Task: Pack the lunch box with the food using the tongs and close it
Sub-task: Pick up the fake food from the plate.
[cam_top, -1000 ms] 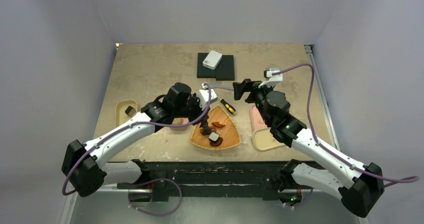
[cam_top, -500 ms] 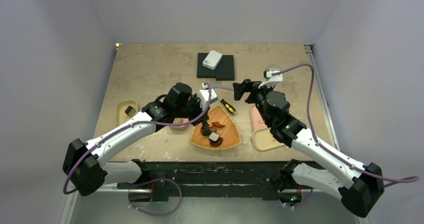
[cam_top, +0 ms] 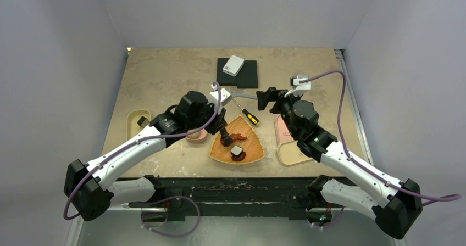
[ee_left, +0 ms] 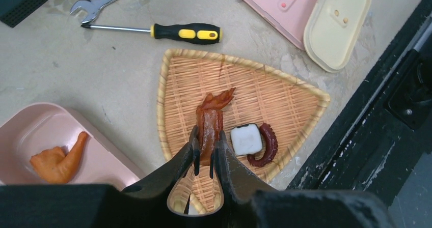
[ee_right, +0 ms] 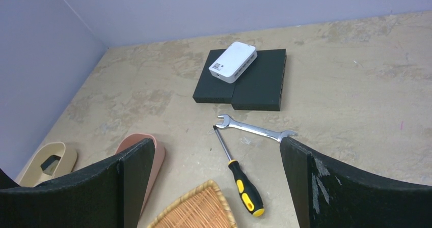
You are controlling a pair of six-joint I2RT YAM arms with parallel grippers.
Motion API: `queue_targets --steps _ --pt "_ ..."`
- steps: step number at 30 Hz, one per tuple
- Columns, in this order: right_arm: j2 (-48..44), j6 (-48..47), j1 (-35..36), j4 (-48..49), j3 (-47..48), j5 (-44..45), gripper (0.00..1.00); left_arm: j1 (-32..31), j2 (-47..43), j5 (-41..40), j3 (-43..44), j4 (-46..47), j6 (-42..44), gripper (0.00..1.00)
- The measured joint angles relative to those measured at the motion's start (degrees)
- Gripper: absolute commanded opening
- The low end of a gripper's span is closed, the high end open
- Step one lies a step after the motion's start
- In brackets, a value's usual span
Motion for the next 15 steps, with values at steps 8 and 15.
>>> queue_targets --steps 8,15 --pt "-1.31 0.02 -0.04 -0.04 -0.63 1.2 0.96 0.87 -0.17 -8.33 0.63 -1.36 -2.91 0.0" --pt "-1.77 -0.17 -0.04 -0.2 -0.63 2.67 0.96 10.86 -1.25 -10.4 2.8 -1.55 -5.38 0.0"
